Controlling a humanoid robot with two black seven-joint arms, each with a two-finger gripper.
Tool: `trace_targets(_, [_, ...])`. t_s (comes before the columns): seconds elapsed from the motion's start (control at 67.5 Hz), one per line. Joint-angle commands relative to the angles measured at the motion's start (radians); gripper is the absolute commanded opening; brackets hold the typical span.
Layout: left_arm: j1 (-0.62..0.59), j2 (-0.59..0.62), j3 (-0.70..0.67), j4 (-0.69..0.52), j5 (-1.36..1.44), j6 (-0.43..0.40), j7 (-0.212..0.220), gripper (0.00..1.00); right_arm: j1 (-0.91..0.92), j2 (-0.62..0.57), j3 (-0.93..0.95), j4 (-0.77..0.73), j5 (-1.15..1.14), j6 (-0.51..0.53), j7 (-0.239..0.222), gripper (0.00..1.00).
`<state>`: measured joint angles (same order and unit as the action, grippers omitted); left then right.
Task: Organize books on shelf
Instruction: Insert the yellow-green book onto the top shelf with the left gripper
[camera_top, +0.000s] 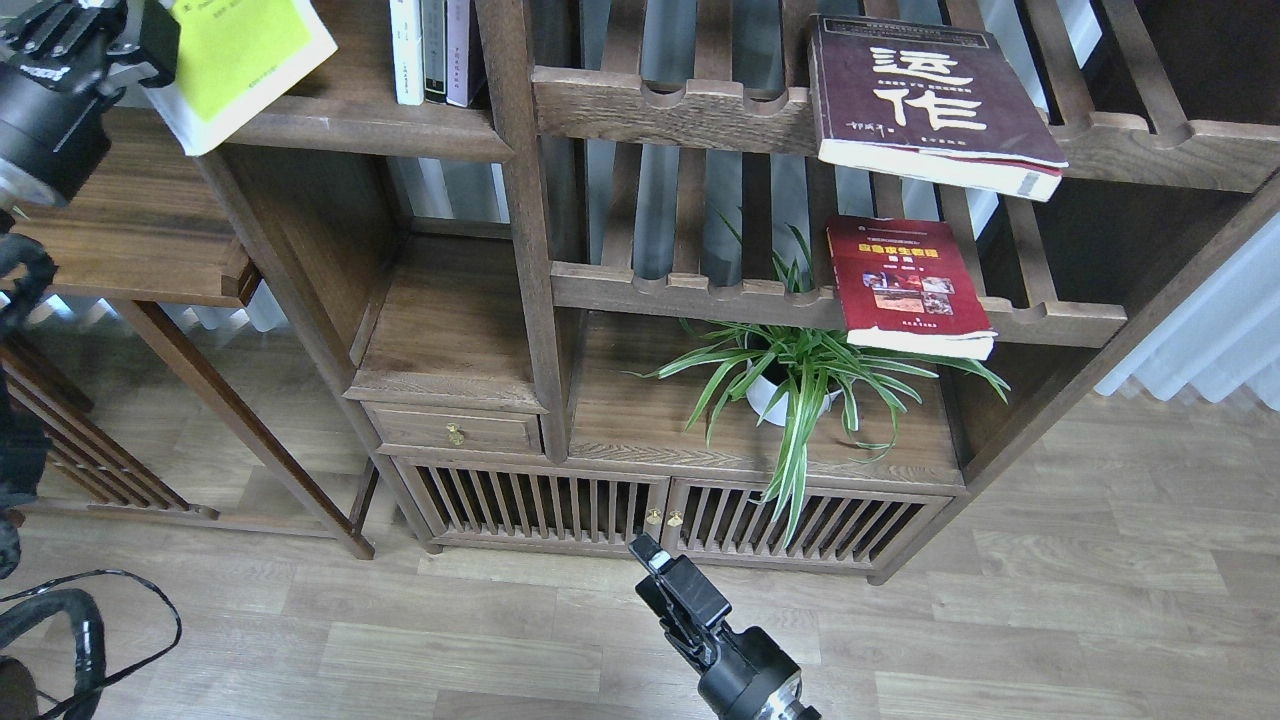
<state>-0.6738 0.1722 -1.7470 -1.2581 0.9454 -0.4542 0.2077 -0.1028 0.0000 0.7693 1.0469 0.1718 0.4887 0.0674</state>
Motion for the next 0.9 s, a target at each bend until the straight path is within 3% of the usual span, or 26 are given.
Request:
trace_targets(0.0, [-0.009,-0.002,0.044,0.017,0.058,0.095,-0.109,0.09,0.000,0.000,-0.004,0.001,0.000,0.000,0.000,0.98])
trace_targets(0.059, [-0.012,-0.002,0.070,0.020,0.090,0.169,-0.159,0.12,0.000,0.000,-0.004,-0.001,0.000,0.000,0.000,0.98])
trace_targets(0.074, [-0.015,0.000,0.108,0.020,0.127,0.266,-0.210,0.18,0.000,0.000,-0.004,-0.001,0.000,0.000,0.000,0.98])
trace_targets(0.148, [-0.017,0.004,0.149,0.020,0.165,0.374,-0.264,0.26,0.000,0.000,-0.005,0.001,0.000,0.000,0.000,0.98])
trace_targets(0.222, [-0.015,0.010,0.193,0.020,0.176,0.448,-0.304,0.26,0.000,0.000,-0.005,0.001,0.000,0.000,0.000,0.98])
trace_targets(0.37, [-0.017,0.013,0.233,0.022,0.178,0.454,-0.312,0.22,-0.002,0.000,-0.004,0.001,0.000,0.000,0.000,0.98])
trace_targets(0.444, [-0.020,0.009,0.256,0.025,0.178,0.454,-0.315,0.11,-0.002,0.000,-0.004,0.001,0.000,0.000,0.000,0.98])
trace_targets(0.682, [-0.050,0.009,0.287,0.057,0.179,0.460,-0.338,0.11,-0.003,0.000,-0.004,0.001,0.000,0.000,0.000,0.98])
trace_targets(0.889, [-0.150,0.010,0.290,0.149,0.181,0.462,-0.363,0.11,-0.003,0.000,-0.005,0.001,0.000,0.000,0.000,0.98])
